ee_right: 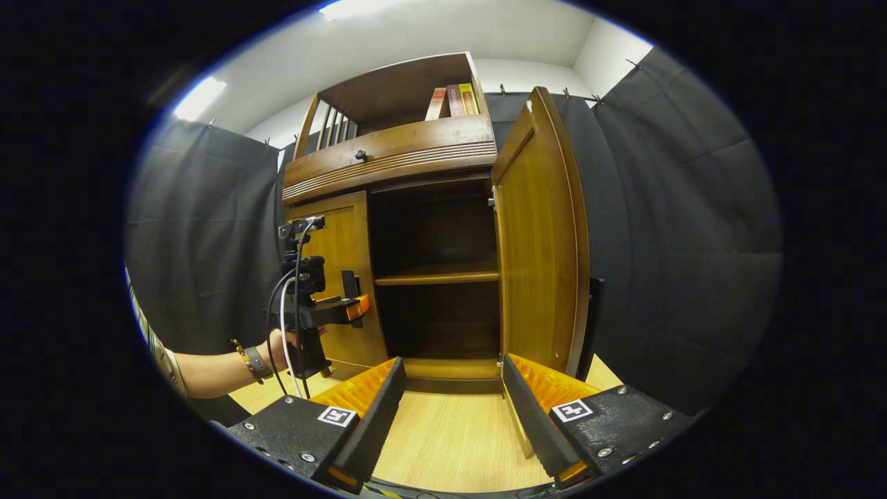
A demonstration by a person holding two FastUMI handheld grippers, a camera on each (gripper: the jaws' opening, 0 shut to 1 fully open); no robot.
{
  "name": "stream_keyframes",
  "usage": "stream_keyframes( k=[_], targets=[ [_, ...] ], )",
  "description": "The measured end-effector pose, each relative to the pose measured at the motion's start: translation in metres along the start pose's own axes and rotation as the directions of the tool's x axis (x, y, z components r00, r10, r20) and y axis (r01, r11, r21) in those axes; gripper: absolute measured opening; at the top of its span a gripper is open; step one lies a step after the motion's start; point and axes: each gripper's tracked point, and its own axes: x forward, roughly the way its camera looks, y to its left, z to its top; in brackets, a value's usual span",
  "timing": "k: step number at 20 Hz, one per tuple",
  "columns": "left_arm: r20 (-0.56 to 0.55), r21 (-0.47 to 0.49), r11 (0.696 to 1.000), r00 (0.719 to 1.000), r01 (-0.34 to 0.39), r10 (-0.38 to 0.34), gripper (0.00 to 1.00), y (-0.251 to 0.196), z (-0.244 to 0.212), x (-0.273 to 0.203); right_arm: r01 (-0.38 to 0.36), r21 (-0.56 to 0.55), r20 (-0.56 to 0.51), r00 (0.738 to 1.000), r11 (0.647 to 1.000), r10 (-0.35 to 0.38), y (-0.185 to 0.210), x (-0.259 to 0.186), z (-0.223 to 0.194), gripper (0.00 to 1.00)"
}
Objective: Open the right door of the double-door shoe cabinet with the right hand, and open the left door with the left hand.
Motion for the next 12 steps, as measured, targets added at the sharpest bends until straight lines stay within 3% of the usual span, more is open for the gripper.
stream_keyframes(
  k=[2, 4, 8, 12],
  targets=[
    [0.004, -0.014, 1.000, 1.000, 0.021, -0.021, 0.93, -0.004, 0.000, 0.003, -0.001, -0.001, -0.006, 1.000, 1.000, 0.001, 0.000, 0.001, -0.002, 0.98],
    [0.003, -0.009, 0.999, 0.999, 0.035, -0.035, 0.83, -0.013, 0.000, 0.003, -0.002, -0.003, -0.010, 1.000, 1.000, 0.002, 0.000, 0.001, -0.003, 0.99],
    [0.013, 0.036, 0.998, 0.999, 0.045, -0.045, 0.41, -0.023, 0.001, 0.001, 0.001, -0.005, -0.011, 1.000, 1.000, -0.001, 0.002, -0.002, -0.004, 0.99],
    [-0.008, 0.002, 0.999, 0.999, 0.051, -0.051, 0.36, -0.022, 0.000, 0.001, 0.007, -0.028, -0.027, 1.000, 1.000, -0.007, 0.002, -0.007, -0.008, 0.99]
  ],
)
